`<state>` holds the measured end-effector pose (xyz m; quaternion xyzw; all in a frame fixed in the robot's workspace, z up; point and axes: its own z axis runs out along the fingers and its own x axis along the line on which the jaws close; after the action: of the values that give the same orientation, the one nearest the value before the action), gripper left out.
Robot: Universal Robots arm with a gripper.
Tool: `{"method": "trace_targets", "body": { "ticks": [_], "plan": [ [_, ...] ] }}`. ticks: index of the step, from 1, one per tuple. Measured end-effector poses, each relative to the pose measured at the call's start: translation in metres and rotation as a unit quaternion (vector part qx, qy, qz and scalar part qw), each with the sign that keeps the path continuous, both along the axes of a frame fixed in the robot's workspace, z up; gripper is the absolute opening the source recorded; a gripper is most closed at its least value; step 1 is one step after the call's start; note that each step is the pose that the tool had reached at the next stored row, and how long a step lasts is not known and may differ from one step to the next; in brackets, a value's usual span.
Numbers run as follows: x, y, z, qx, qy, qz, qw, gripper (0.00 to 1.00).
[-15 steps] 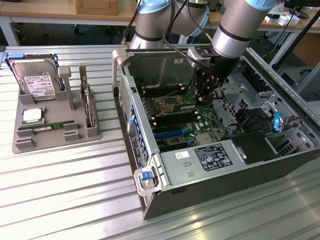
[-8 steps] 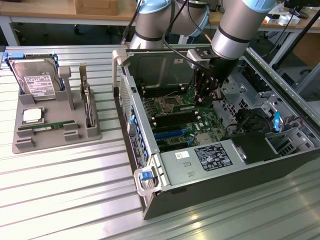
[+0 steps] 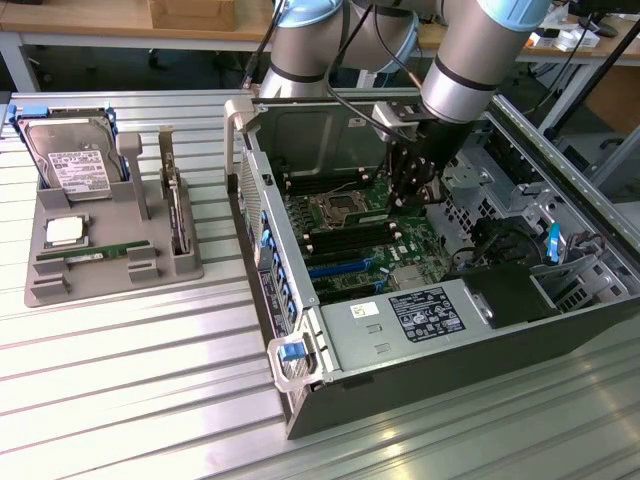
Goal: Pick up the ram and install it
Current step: 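Insert the ram into the slot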
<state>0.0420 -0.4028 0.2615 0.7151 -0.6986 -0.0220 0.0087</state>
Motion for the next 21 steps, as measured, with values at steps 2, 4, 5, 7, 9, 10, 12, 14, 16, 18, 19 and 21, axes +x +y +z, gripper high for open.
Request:
{"method": "trace_targets", "body": {
  "ticks": [2,4,5,7,9,10,12,14,16,18,19,21],
  "plan": [
    [0.0,0.0,-0.0013,0.0,0.0,0.0,1.0,0.12],
    [0.0,0.0,-0.0024,0.0,0.0,0.0,1.0,0.12],
    [0.0,0.0,-0.003,0.0,0.0,0.0,1.0,0.12],
    [0.0,0.0,-0.0041,0.0,0.0,0.0,1.0,0.12],
    [0.0,0.0,-0.0054,0.0,0.0,0.0,1.0,0.12],
    [0.0,0.0,-0.0062,0.0,0.0,0.0,1.0,0.12],
    [0.0,0.0,-0.008,0.0,0.0,0.0,1.0,0.12],
    [0.0,0.0,-0.0091,0.0,0.0,0.0,1.0,0.12],
    [0.0,0.0,-0.0101,0.0,0.0,0.0,1.0,0.12],
    [0.0,0.0,-0.0112,0.0,0.0,0.0,1.0,0.12],
    [0.0,0.0,-0.0116,0.0,0.0,0.0,1.0,0.12],
    [0.0,0.0,-0.0129,0.0,0.0,0.0,1.0,0.12]
  ]
}}
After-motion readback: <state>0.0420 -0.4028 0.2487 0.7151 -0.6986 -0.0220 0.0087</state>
